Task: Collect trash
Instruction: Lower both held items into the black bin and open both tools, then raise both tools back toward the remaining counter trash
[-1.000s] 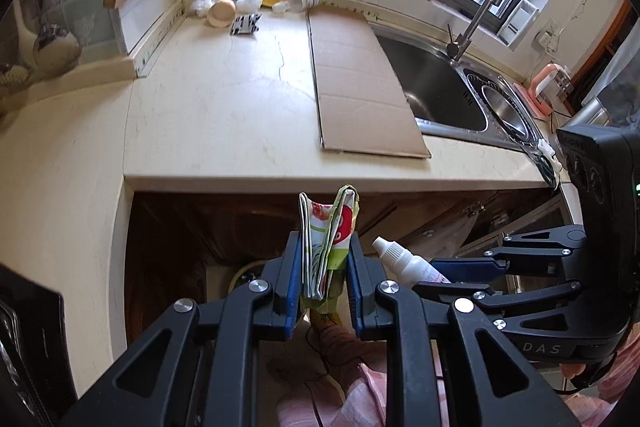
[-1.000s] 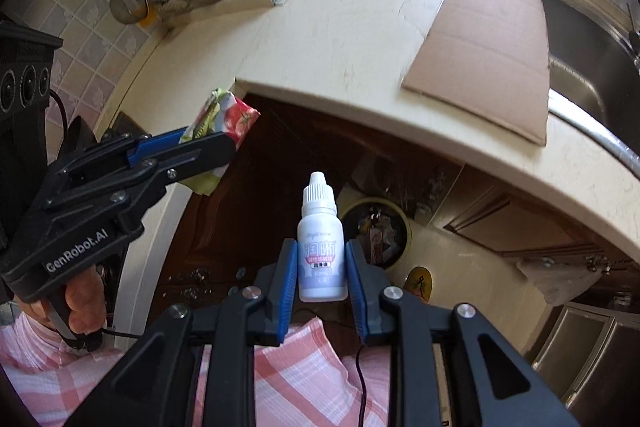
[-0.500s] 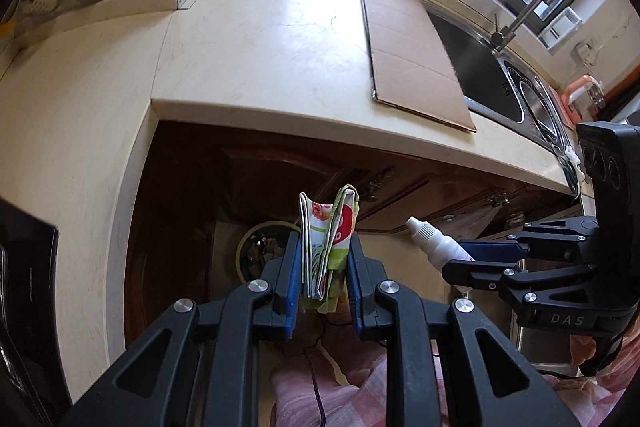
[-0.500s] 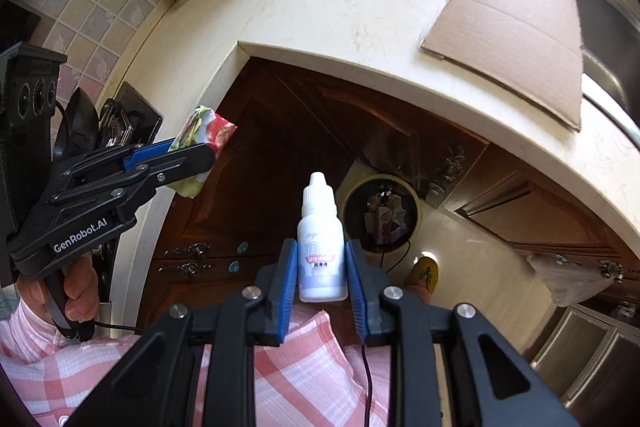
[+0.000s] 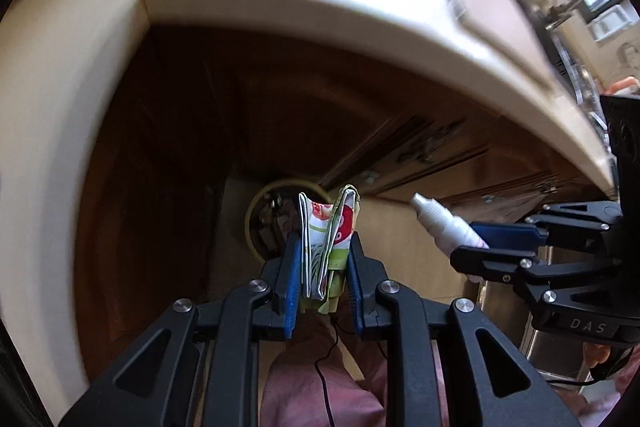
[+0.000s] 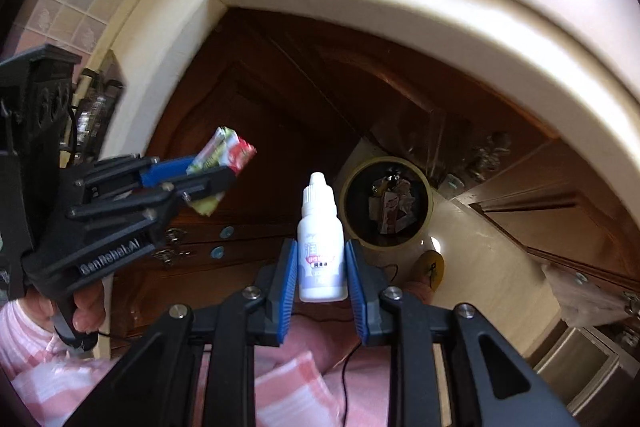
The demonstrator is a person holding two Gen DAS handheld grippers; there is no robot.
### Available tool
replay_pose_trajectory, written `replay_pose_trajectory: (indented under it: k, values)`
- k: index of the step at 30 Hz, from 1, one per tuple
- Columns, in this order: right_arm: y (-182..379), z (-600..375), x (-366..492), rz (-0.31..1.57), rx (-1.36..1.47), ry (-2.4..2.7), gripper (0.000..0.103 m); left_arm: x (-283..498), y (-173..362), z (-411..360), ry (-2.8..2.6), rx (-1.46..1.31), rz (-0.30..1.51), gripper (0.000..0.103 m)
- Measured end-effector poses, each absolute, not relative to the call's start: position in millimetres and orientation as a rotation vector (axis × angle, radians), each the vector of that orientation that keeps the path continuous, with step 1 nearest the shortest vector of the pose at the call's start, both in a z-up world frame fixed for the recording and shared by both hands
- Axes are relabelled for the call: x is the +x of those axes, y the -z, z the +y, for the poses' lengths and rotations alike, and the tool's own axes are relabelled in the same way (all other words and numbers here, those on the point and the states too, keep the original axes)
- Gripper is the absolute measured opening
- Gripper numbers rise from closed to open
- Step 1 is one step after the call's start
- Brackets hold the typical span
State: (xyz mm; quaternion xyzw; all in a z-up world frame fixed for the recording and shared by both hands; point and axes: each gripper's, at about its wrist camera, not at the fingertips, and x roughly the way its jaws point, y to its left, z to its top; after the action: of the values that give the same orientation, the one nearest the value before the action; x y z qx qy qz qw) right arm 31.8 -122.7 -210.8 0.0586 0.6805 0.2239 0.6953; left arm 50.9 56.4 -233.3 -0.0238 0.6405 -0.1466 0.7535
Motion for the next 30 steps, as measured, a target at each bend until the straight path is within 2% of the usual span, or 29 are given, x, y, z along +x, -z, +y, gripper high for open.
replay_pose_trajectory:
  k: [6,9,13,15,16,20,25,30]
  values:
    - [298.9,-114.6,46.1,1.536,0.055,-0.472,0.025,63.5,326.7,50.0,0.298,-0.071,1.472,0.020]
    - [345.2,-111.2,51.6,1.542,0.049,-0.457,0.025,68.7,372.5,46.8,0.279,-0.054,1.490,0.023]
    - [397.7,-106.4,56.4,1.517,0.028,-0.442,0.029,72.9,424.0,45.2,0.233,-0.046,1.507,0.042]
    - [418.2,-104.0,56.6,1.502,0.009,-0.427,0.042,74.1,446.9,46.4,0.220,-0.044,1.508,0.055]
    - [426.0,-103.4,56.3,1.497,0.013,-0.430,0.043,74.3,454.9,46.8,0.216,-0.038,1.510,0.062]
    - [460.3,-106.4,58.6,1.532,0.041,-0.435,0.044,75.4,487.3,51.5,0.170,0.031,1.521,0.071]
    - [477.1,-108.3,52.8,1.537,0.028,-0.428,0.044,73.5,511.3,56.4,0.135,0.029,1.560,0.075]
    - [474.9,-108.4,46.2,1.538,0.024,-0.434,0.044,70.3,512.2,58.0,0.126,0.012,1.570,0.078]
